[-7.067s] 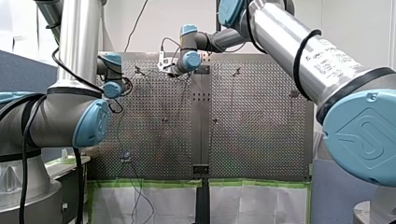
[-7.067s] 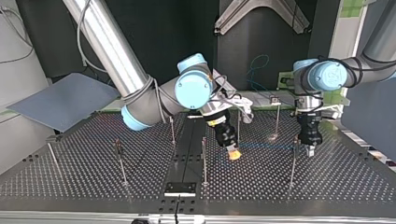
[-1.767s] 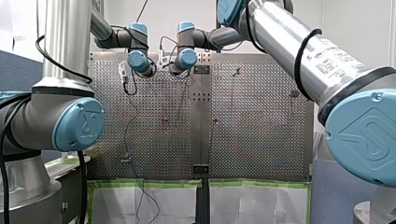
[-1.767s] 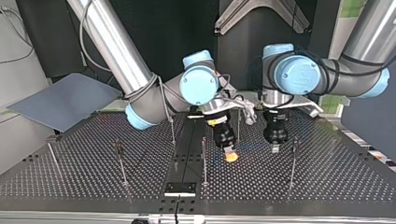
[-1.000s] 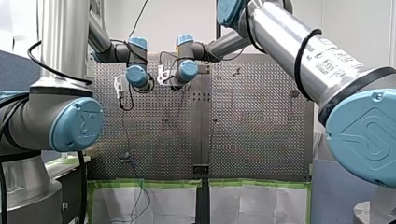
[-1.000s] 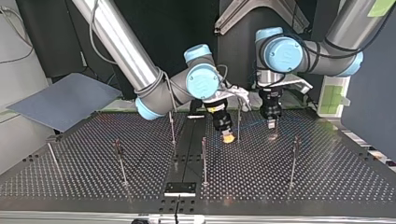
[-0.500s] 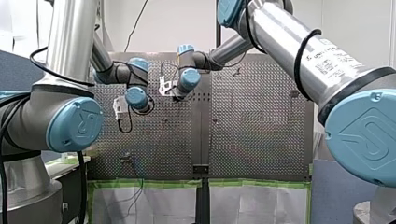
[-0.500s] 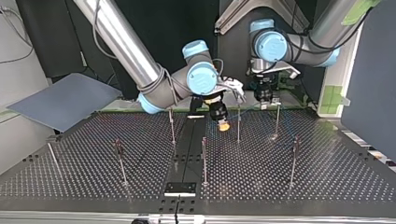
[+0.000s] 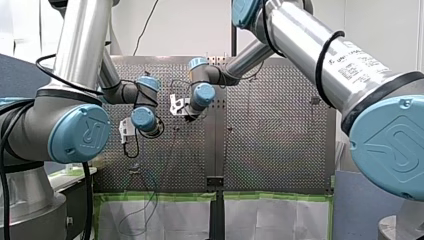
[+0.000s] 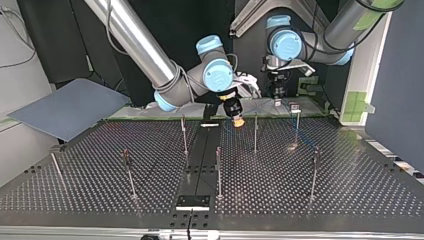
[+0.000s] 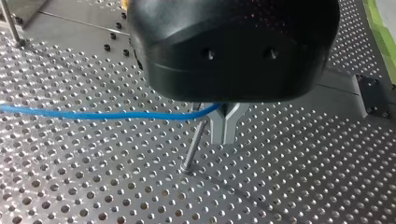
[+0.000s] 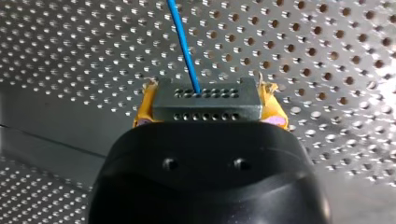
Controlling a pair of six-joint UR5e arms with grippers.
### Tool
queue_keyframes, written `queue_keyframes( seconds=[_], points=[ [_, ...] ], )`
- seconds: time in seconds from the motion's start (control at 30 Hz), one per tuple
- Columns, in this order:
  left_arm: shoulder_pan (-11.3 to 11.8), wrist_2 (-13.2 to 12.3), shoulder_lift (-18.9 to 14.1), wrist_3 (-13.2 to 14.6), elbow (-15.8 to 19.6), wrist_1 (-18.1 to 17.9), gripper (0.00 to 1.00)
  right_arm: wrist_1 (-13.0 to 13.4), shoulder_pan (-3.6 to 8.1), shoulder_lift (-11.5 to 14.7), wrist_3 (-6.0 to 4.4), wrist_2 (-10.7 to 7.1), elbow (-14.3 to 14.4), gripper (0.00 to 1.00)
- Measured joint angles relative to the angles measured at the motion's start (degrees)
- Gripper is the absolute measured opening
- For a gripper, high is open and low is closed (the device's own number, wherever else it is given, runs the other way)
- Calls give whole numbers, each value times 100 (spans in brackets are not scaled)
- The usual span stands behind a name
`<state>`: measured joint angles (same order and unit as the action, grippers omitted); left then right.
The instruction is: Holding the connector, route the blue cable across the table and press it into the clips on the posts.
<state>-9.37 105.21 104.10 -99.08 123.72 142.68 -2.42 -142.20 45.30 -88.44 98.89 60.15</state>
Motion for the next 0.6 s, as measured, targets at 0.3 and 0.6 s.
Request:
queue_keyframes(
  seconds=[0.3,0.6],
  points=[
    [88,-267,17,-6,-94,-199,0,276,85,-11,-37,-20,330,0],
    [138,-396,339,-6,-424,-232,0,364,193,-45,-128,-202,357,0]
  ],
)
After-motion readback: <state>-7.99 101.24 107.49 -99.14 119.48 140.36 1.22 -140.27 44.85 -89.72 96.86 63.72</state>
